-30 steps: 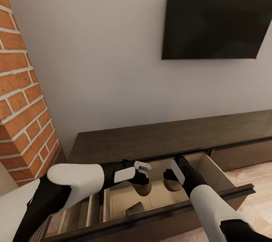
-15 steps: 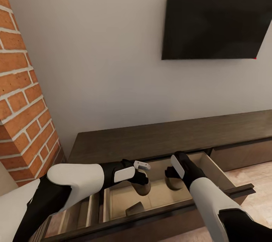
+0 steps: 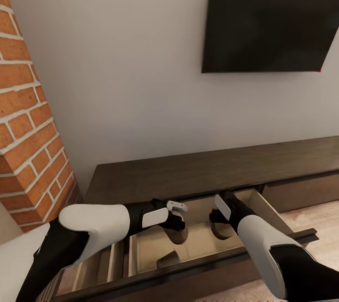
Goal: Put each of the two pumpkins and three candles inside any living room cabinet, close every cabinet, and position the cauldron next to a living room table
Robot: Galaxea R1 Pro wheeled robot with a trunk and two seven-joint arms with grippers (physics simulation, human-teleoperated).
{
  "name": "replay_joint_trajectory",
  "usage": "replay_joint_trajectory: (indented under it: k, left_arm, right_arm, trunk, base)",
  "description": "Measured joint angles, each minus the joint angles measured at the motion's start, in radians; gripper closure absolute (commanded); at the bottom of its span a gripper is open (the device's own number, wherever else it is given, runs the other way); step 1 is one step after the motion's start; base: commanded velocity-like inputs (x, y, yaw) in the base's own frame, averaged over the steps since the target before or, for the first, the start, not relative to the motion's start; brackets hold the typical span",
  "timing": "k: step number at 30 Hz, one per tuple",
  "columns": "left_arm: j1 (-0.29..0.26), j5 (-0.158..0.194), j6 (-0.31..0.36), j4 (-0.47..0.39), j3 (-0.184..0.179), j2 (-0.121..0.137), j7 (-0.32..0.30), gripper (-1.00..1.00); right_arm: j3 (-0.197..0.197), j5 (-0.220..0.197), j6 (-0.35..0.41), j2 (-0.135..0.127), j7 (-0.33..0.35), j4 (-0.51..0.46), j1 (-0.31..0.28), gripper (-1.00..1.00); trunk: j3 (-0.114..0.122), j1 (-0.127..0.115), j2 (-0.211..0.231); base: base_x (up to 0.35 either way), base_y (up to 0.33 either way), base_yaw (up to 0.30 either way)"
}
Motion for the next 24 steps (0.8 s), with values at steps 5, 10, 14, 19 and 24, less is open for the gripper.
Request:
replay_joint_trajectory:
  k: [5,10,14,19,24]
  left_arm:
    - [0.000,0.000,0.001,0.000,0.001,0.000,0.000,1.00]
    - [0.000,-0.003,-0.014,0.000,0.006,0.000,-0.002,1.00]
    - [0.000,-0.003,-0.096,0.001,0.008,0.000,-0.003,1.00]
    - [0.000,-0.001,-0.136,0.001,0.009,0.000,-0.016,1.00]
    - [0.000,0.005,-0.166,0.004,0.009,0.000,-0.019,1.00]
  right_arm:
    - [0.000,0.013,-0.047,0.004,0.001,0.030,0.000,1.00]
    - [0.000,0.022,-0.070,0.014,0.004,0.035,-0.001,1.00]
    - [0.000,0.023,-0.090,0.020,0.008,0.035,-0.001,1.00]
    - [0.000,0.027,-0.094,0.025,0.010,0.035,-0.001,1.00]
    - [0.000,0.045,-0.094,0.030,0.010,0.035,-0.001,1.00]
  trunk:
    - [-0.019,0.002,-0.001]
    - [-0.023,0.003,-0.002]
    - [-0.023,0.003,-0.002]
    - [-0.023,0.003,-0.002]
    - [-0.039,0.004,-0.002]
  base:
    - [0.000,0.000,0.000]
    - [0.000,0.000,0.000]
    - [0.000,0.000,0.000]
    - [0.000,0.000,0.000]
    - [0.000,0.000,0.000]
